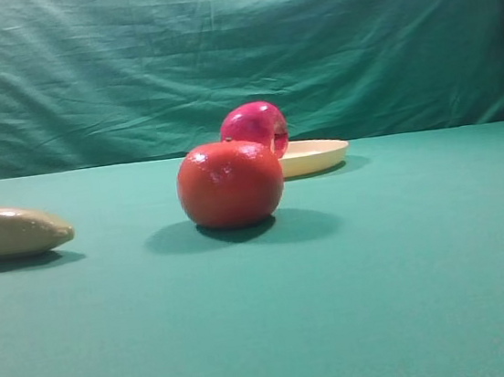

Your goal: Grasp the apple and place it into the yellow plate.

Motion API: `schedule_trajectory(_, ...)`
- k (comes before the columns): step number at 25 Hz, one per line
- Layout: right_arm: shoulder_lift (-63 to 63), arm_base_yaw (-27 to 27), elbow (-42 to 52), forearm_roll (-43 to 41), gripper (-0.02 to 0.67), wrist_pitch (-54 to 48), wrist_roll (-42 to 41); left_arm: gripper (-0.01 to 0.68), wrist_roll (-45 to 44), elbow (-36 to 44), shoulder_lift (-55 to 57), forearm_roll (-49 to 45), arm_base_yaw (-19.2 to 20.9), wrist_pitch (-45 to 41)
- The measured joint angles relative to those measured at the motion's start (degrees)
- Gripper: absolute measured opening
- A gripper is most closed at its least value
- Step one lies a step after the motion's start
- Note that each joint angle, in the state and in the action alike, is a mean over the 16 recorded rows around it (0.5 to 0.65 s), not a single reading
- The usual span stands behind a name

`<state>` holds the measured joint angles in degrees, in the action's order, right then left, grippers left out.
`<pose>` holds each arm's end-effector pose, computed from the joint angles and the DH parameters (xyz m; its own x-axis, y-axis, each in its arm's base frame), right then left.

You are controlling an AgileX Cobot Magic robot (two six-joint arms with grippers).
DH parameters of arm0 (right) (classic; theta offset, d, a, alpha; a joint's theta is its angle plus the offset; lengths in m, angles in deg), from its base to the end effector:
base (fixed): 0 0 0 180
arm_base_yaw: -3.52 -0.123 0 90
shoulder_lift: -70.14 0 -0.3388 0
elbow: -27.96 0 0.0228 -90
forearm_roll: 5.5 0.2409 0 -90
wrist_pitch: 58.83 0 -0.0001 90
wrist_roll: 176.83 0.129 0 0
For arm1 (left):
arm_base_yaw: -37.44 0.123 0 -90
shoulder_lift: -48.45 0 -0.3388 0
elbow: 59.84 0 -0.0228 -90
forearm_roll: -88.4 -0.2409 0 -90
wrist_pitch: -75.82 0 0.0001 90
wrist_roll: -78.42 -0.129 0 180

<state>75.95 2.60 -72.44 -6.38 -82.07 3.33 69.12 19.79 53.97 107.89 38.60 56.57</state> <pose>0.0234 -0.0004 0.1580 -0.3196 -0.0165 -0.9474 -0.0139 0.9998 -0.0127 0.0259 -0.0137 0.1689 -0.2421 -0.1634 -0.9564 0.0489 0.9824 -0.1803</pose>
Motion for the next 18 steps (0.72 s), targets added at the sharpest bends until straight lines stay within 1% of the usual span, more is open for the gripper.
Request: schedule_trajectory(18,0.0,0.0,0.0,0.0,0.000,0.2,0.0,0.157,0.0,0.0,0.0,0.0,0.0,0.0)
